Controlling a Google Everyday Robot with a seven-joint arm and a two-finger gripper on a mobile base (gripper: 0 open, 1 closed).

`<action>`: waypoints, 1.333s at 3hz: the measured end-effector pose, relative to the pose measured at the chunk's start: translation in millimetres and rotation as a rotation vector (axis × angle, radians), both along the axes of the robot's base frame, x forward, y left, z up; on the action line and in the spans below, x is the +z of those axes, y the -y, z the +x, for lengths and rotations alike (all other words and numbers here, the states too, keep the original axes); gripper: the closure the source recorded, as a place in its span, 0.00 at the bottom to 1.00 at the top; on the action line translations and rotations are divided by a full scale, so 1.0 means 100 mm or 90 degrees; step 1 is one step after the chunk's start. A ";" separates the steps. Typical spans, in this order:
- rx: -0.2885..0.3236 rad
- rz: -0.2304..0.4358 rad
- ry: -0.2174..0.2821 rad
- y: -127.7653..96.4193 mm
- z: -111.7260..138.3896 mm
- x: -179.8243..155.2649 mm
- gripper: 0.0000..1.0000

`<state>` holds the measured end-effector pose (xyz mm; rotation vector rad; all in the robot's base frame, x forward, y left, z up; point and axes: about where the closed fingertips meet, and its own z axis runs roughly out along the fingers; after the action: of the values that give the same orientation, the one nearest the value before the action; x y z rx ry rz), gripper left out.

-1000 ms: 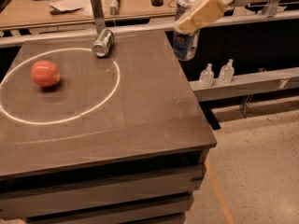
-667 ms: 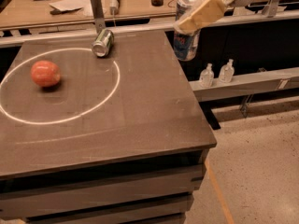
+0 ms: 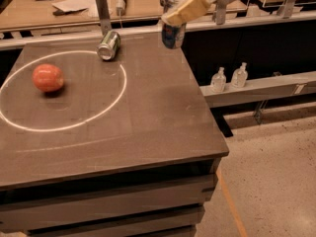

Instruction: Move redbull can near green can

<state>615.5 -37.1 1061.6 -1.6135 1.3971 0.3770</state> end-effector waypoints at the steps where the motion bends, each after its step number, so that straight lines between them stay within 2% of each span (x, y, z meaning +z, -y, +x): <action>1: 0.036 0.039 0.034 -0.33 0.40 -0.01 1.00; 2: 0.050 0.087 0.036 -0.64 0.73 -0.13 1.00; 3: 0.029 0.128 0.037 -0.85 1.00 -0.28 1.00; 4: -0.008 0.137 0.064 -1.05 1.15 -0.47 1.00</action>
Offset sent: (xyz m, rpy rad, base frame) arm 0.1269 0.0996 -0.0271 0.2708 -0.0582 0.0586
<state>730.5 67.7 1014.8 -1.4286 1.2465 0.4180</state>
